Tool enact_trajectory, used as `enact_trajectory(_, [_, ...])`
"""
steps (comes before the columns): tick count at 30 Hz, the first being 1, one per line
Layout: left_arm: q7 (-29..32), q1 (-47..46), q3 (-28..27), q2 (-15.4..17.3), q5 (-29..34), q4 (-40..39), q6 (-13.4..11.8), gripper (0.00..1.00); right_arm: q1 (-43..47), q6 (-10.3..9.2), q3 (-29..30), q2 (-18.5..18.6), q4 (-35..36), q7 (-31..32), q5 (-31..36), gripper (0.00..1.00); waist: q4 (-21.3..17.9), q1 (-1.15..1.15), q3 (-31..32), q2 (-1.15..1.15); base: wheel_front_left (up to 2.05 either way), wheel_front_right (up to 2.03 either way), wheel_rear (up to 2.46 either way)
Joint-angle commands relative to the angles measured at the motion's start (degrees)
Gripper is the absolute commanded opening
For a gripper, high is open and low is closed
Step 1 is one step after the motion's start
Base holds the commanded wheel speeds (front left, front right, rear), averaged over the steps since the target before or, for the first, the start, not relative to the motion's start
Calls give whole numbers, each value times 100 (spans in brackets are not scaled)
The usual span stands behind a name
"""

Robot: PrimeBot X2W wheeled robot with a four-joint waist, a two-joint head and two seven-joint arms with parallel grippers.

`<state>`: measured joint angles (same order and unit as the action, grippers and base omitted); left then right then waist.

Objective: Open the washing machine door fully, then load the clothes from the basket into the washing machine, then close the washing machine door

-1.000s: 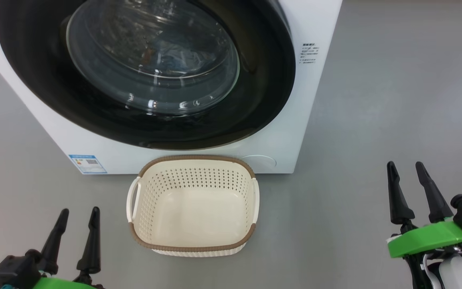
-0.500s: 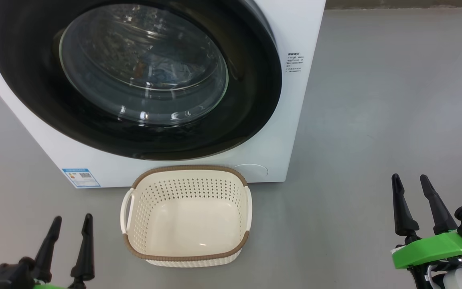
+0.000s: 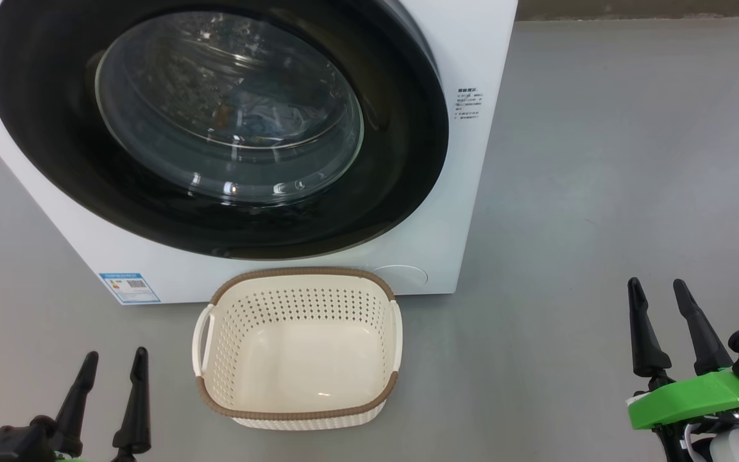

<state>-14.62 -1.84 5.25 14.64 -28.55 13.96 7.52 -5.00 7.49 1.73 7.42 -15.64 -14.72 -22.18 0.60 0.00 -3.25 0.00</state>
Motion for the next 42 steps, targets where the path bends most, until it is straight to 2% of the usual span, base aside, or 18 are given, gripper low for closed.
enact_trajectory(1, [-38,-76,-218,115,56,-87,-3,100,39,0,-145,77,140,-28,-74,100,6,0,0,0,0,0,0])
enact_trajectory(28, [-38,4,-187,66,-1,-58,-3,100,54,0,-236,55,113,-28,-75,100,-29,0,63,0,0,0,0])
enact_trajectory(34, [-38,166,-311,-67,36,-15,-3,100,64,0,-343,78,63,-28,-99,100,-137,0,107,0,0,0,0])
enact_trajectory(42, [-38,101,-414,-37,115,-58,-3,100,41,0,-316,91,105,-28,-87,100,-99,0,54,0,0,0,0])
